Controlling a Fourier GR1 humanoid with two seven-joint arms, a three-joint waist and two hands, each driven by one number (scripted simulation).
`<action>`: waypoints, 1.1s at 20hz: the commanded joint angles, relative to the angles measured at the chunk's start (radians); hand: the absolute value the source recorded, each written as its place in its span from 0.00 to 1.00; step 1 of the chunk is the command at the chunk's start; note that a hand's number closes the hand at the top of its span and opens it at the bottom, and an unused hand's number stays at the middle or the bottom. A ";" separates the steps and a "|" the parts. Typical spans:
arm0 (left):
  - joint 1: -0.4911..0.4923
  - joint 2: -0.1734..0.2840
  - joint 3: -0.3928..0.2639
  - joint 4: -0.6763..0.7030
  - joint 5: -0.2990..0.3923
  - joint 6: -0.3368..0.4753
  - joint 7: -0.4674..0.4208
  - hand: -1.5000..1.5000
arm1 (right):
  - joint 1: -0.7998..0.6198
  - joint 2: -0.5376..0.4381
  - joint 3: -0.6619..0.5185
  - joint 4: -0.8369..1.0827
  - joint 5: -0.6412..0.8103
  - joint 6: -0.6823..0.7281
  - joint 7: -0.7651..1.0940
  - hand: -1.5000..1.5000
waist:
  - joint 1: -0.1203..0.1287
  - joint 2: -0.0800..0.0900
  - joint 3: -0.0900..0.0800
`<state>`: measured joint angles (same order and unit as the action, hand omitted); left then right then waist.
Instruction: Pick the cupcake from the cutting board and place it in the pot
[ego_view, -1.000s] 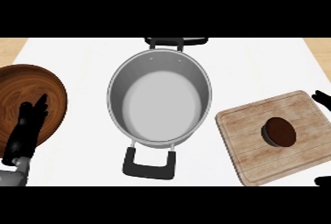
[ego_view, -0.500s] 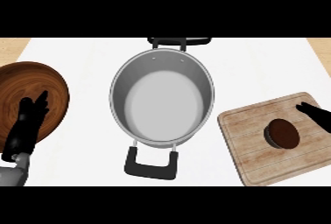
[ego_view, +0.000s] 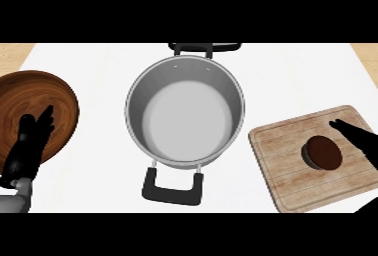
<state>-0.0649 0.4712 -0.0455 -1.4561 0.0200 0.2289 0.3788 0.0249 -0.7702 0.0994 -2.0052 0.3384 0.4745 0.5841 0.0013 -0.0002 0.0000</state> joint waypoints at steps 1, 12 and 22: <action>-0.048 -0.030 0.015 0.081 -0.025 -0.028 -0.022 0.50 | -0.051 0.064 0.025 0.138 0.086 0.011 -0.064 0.00 | 0.000 0.002 0.000; -0.022 -0.067 0.069 -0.021 -0.098 -0.050 0.041 0.50 | -0.083 0.190 0.016 0.287 0.311 -0.042 -0.231 0.00 | 0.001 0.000 0.000; 0.003 -0.117 0.111 -0.006 -0.126 -0.096 0.007 0.50 | -0.050 0.271 -0.007 0.331 0.400 0.005 -0.225 0.00 | 0.000 -0.001 0.000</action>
<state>-0.1023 0.3725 0.0564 -1.4028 -0.0920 0.1422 0.3566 -0.0570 -0.5431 0.0896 -1.6763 0.6922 0.4872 0.3682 0.0002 0.0000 -0.0001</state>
